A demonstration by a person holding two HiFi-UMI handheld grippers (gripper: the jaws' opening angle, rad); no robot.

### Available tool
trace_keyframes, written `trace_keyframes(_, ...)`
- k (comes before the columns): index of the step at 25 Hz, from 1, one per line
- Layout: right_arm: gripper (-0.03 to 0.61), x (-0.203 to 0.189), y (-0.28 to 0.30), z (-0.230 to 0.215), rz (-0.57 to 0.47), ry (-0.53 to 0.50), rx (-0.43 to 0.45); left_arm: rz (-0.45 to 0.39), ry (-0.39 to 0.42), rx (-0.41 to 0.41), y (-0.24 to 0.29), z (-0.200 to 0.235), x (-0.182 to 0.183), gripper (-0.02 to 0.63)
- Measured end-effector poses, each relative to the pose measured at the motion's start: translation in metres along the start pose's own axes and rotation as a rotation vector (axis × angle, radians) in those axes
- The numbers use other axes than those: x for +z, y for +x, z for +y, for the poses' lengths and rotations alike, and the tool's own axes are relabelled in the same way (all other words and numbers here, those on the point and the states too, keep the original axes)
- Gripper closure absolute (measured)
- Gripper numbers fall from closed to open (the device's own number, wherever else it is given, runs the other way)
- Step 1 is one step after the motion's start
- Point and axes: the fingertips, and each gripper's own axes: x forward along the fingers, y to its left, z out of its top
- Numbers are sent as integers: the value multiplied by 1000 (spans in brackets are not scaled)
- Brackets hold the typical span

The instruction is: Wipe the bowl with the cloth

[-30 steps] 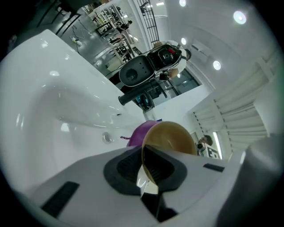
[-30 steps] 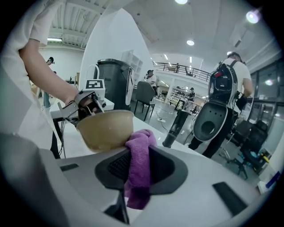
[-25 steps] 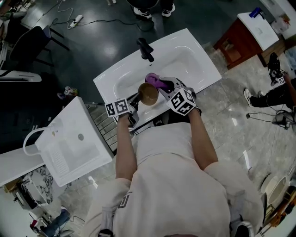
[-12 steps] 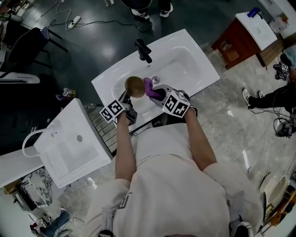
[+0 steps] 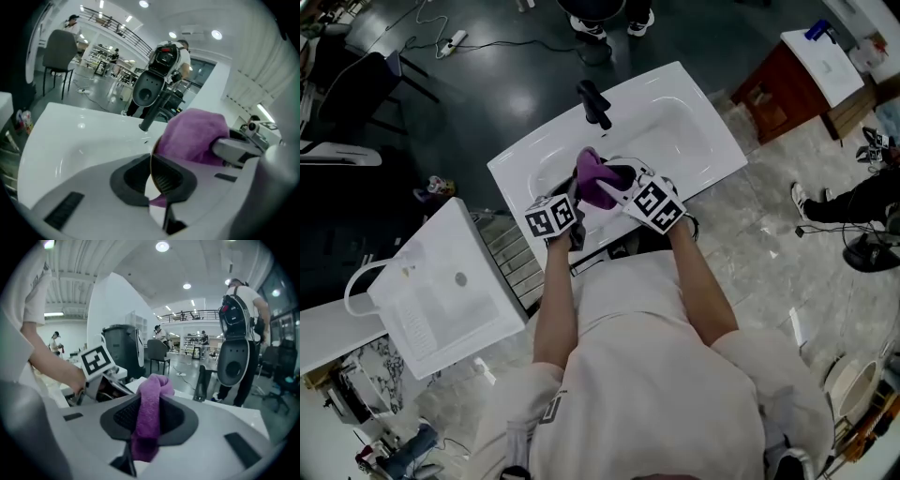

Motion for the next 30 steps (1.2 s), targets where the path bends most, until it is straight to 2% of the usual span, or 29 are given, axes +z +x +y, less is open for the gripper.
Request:
trace_keyframes(4,488,-35,11,-5,251,-266,-130,79,188,-10,10,-35,2,595)
trace_keyframes(6,488,-50,15,-8,345,-346,-178,106,282,-5,14,-45,2,595)
trace_keyframes(9,486,-58,16,-18,403,-361,-243,129,359,-10,16,-53,2,595)
trace_keyframes(12,486,-63,7,-36,442,-328,-338,138,414,-13,17,-61,1,592)
trace_keyframes(17,486,-65,-1,-48,459,-287,-405,99,484,81,16,-56,20,594)
trace_keyframes(20,486,-70,3,-48,474,-258,-380,38,474,148,7,-41,35,592)
trace_keyframes(24,486,-81,16,-23,530,-247,-245,-31,432,200,-4,-28,45,591)
trace_keyframes(27,486,-81,30,2,544,-299,-145,-43,411,195,-7,-26,47,589)
trace_keyframes(30,486,-70,37,17,514,-367,-88,-19,392,123,-2,-35,39,589)
